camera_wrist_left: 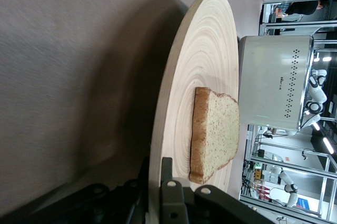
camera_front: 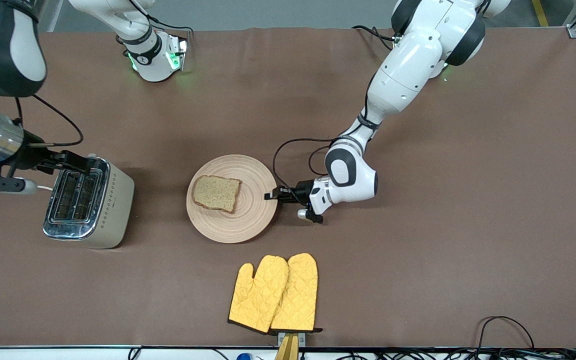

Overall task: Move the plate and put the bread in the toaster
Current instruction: 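Slide the plate toward the toaster with the left gripper while the right gripper approaches, then release the plate with the left gripper while the right gripper reaches the bread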

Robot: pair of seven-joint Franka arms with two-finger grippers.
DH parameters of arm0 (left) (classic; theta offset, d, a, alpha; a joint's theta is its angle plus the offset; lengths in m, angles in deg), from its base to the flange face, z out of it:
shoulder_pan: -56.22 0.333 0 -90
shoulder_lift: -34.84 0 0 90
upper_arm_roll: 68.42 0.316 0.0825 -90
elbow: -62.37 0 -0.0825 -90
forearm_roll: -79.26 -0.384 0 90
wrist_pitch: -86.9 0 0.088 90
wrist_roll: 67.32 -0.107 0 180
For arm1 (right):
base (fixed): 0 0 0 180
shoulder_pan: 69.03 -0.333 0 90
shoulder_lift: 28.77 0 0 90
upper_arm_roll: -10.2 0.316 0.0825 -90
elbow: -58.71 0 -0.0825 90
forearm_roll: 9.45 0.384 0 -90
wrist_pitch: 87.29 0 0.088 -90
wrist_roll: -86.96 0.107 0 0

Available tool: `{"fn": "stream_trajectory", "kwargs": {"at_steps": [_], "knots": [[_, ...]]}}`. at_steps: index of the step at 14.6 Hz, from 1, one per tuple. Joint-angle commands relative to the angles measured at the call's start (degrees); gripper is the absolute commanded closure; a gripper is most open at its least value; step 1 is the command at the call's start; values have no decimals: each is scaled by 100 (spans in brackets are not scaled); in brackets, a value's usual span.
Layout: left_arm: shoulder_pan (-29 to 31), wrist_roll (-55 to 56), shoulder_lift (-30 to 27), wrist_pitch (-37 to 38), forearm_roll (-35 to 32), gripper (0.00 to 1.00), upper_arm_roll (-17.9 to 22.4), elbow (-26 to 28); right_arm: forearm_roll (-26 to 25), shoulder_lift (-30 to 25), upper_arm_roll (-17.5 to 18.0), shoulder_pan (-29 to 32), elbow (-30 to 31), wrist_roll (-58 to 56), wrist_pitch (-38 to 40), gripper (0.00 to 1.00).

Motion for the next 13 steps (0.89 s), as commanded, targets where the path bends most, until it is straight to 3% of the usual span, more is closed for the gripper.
{"fn": "stream_trajectory", "kwargs": {"at_steps": [1,2,3,4,5,7,10,13], "knots": [[-34,36,102,-30,188,98,12,-246,56,69,-4,-239,113,431,-258,0],[-34,62,93,-30,180,92,12,-246,56,96,-4,-275,113,519,-285,0],[-16,123,85,-30,162,67,12,-246,65,183,-4,-310,113,589,-328,0],[10,167,59,-30,101,29,21,-246,74,288,-4,-319,131,633,-494,0],[28,220,-3,-30,57,2,73,-246,118,359,-4,-371,270,695,-713,0],[194,666,-248,-21,-362,0,135,-159,153,360,4,-520,717,879,-1389,0],[694,1528,-836,101,-1530,0,126,210,153,535,4,-722,878,1238,-1787,0],[1344,2003,-1276,977,-2375,0,135,343,153,851,4,-1039,1122,1609,-2383,0]]}}
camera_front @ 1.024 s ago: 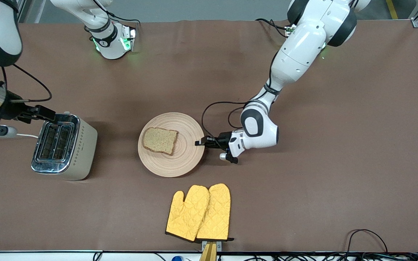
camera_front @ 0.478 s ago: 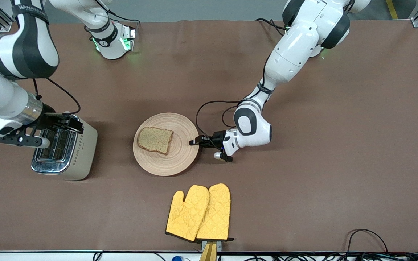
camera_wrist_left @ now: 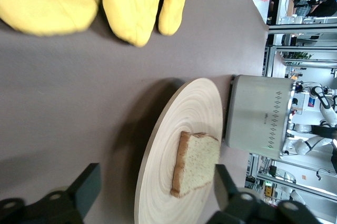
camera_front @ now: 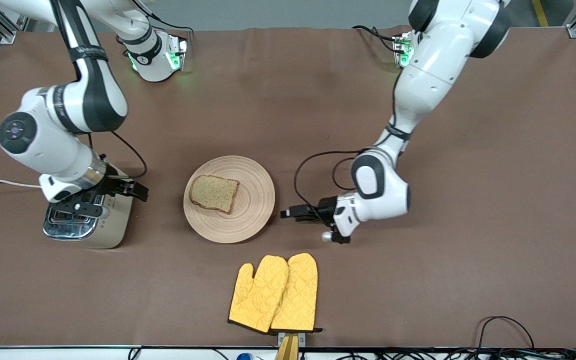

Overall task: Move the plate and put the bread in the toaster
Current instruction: 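Release the plate with the left gripper while the right gripper reaches the bread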

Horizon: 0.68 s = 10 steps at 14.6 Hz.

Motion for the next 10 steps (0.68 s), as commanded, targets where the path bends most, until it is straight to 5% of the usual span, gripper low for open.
{"fn": "stream_trajectory", "kwargs": {"at_steps": [1,6,10], "knots": [[672,401,-617,885,-859,0,-15,427,68,156,-18,-353,443,402,-624,0],[1860,1183,-1460,2372,-3354,0,-24,357,209,411,-18,-917,894,1343,-1092,0],[2073,1720,-2075,2857,-4902,0,-15,208,209,710,-27,-1216,920,1615,-1232,0]]}}
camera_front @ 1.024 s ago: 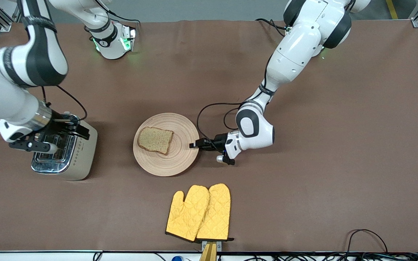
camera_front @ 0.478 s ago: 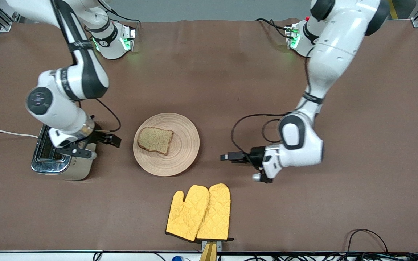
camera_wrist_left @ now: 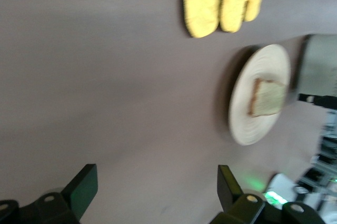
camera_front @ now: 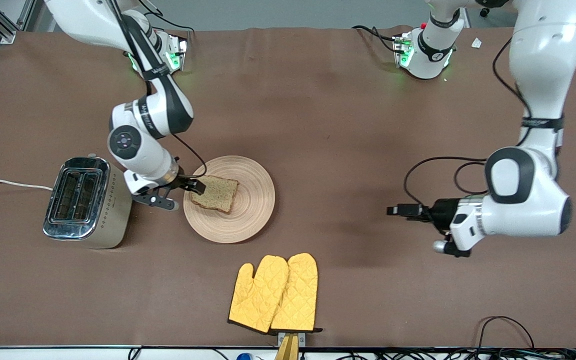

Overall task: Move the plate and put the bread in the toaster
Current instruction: 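Release the plate with the left gripper while the right gripper reaches the bread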

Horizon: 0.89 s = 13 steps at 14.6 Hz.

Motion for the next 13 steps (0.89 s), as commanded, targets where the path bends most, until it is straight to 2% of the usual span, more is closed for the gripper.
{"fn": "stream_trajectory", "kwargs": {"at_steps": [1,3,6,8,11,13], "knots": [[-61,419,-598,96,-1032,0,-14,109,80,88,-41,-41,81,221,-99,0],[-69,472,-985,315,-1884,0,-14,109,80,123,-41,-23,90,239,-99,0],[53,420,-1451,491,-2634,0,-5,109,80,228,-41,-23,90,239,-90,3],[106,507,-1645,658,-2670,0,47,109,72,272,-41,-23,90,230,-46,17],[212,1112,-1909,764,-2766,0,100,109,80,334,-41,3,90,230,-55,29],[203,1167,-2251,764,-3231,0,31,118,80,334,-41,-6,81,230,-55,36]]}}
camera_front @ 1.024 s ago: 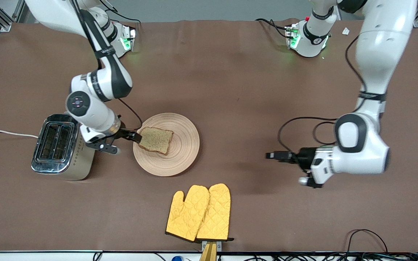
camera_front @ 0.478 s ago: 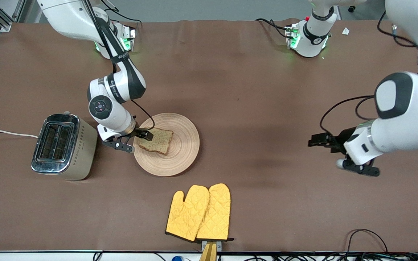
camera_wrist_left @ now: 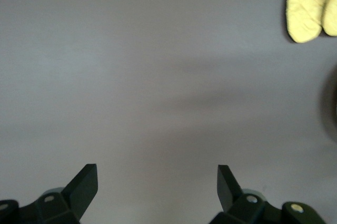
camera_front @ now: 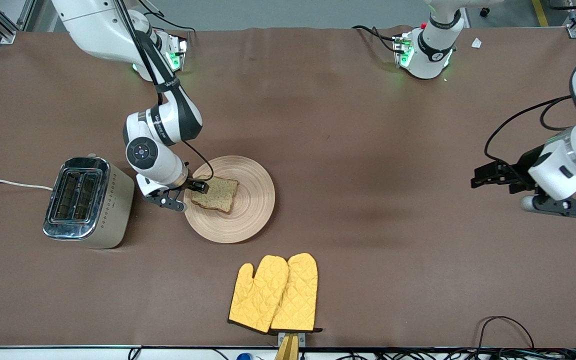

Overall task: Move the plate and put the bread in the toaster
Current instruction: 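Grasp the bread slice with the right gripper while the left gripper withdraws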

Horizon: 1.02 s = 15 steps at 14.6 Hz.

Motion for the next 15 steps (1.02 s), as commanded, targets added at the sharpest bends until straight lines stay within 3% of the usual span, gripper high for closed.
{"fn": "stream_trajectory", "kwargs": {"at_steps": [1,5,10,15], "knots": [[-74,237,-586,115,-430,0,-65,164,76,-57,17,26,72,43,-34,40],[-57,659,-1034,335,-536,0,-311,471,76,-22,17,35,72,43,-43,51],[-13,528,-1536,107,-527,0,-312,1130,76,22,17,44,72,43,-60,53],[-13,484,-1519,98,-536,0,-277,1053,76,31,17,44,63,43,-60,81]]}}
